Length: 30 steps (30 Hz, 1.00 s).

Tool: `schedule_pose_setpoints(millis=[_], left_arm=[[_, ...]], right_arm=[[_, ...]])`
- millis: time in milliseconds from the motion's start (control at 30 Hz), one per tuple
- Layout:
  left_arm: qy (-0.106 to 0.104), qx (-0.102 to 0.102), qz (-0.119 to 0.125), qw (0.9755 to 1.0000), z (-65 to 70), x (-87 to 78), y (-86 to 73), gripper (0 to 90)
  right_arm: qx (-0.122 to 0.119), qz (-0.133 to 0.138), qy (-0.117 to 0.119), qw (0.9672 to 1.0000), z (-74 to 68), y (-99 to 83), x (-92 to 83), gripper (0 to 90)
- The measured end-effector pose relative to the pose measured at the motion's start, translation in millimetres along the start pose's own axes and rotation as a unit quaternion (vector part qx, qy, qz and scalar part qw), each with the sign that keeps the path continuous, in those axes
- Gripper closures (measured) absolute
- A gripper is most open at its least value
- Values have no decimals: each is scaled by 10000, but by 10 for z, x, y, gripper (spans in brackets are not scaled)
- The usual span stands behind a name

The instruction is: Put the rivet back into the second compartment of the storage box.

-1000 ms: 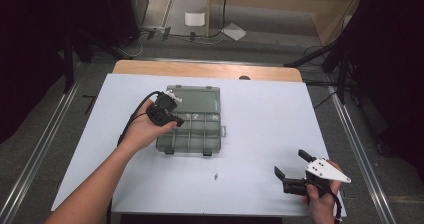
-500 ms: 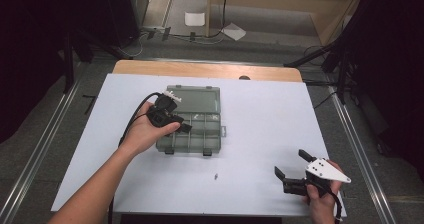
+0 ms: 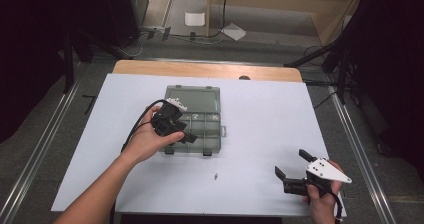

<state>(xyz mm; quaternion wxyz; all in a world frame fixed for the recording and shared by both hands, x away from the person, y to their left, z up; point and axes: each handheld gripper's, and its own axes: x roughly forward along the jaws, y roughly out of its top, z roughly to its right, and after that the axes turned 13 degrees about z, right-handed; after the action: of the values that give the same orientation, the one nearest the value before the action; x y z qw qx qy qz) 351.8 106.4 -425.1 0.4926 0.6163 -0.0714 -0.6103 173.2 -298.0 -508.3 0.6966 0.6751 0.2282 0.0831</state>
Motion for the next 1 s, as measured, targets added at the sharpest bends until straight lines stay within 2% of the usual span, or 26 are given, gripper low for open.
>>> schedule_pose_setpoints(millis=[67, 133, 200, 300, 333, 433, 633, 1000], left_arm=[[-8, 12, -6, 10000, 43, 6, -8, 262], [-70, 61, -22, 10000, 84, 6, -12, 260], [-73, 80, -27, 9999, 136, 14, -15, 208], [-112, 140, -62, 9998, 197, 20, -18, 200], [-129, 147, -79, 9998, 217, 29, -21, 172], [-132, 267, -150, 9994, 280, 44, -34, 168], [-195, 327, -161, 9991, 397, 82, -83, 167], [-156, 439, -411, 9981, 610, 222, -257, 169]], right_arm=[[-3, 3, -1, 10000, 0, 0, 0, 0], [-3, 3, -1, 10000, 0, 0, 0, 0], [-4, 6, -1, 10000, 1, 1, -1, 0], [-12, 18, -7, 10000, 4, 2, -2, 0], [-11, 19, -4, 10000, 5, 2, -2, 0], [-15, 18, -2, 10000, 5, 2, -3, 0], [-11, 13, -1, 10000, 4, 3, -2, 0], [9, 25, 14, 10000, -4, 9, -8, 0]])
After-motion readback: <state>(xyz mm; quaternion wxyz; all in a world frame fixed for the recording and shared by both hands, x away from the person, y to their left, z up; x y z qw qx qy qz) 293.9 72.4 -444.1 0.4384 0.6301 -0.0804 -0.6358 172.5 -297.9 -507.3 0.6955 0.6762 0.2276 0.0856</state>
